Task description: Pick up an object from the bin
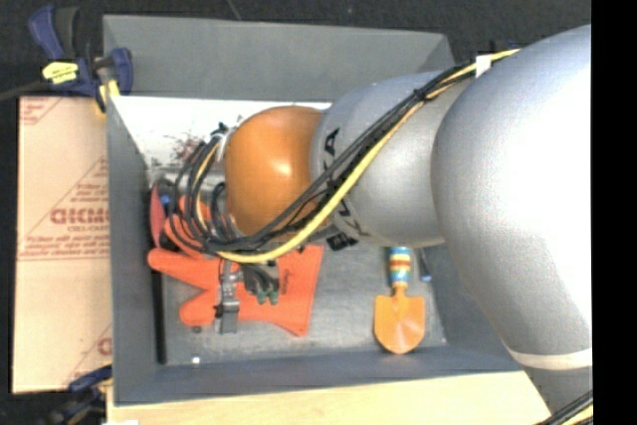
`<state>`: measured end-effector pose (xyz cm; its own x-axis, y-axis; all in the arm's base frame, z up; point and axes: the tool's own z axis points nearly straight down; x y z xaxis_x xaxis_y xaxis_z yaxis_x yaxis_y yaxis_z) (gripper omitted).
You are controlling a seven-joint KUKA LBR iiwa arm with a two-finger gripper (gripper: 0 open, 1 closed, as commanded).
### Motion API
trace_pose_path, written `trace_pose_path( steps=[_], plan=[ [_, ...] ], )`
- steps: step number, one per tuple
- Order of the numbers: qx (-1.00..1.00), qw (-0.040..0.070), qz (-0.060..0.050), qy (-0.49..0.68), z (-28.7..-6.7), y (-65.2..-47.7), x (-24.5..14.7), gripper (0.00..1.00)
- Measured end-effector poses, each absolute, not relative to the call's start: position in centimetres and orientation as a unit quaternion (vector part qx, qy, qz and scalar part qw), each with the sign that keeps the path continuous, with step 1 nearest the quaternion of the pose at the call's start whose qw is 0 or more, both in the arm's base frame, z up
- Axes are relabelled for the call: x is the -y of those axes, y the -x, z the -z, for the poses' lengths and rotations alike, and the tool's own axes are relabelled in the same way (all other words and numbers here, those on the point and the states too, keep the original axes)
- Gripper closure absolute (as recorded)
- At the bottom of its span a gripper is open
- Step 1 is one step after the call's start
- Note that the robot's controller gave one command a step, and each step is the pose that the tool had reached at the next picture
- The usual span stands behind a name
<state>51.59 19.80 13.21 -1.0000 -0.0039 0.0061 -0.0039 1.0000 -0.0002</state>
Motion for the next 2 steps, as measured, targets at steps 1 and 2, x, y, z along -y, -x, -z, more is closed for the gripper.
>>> trace_pose_path(
  steps=[1, 2],
  plan=[
    [1.000, -0.001, 0.001, 0.000, -13.7, -51.8, -19.7, 0.00],
    [1.000, -0.001, 0.001, 0.015, -8.1, -53.6, -14.4, 0.00]
  ],
)
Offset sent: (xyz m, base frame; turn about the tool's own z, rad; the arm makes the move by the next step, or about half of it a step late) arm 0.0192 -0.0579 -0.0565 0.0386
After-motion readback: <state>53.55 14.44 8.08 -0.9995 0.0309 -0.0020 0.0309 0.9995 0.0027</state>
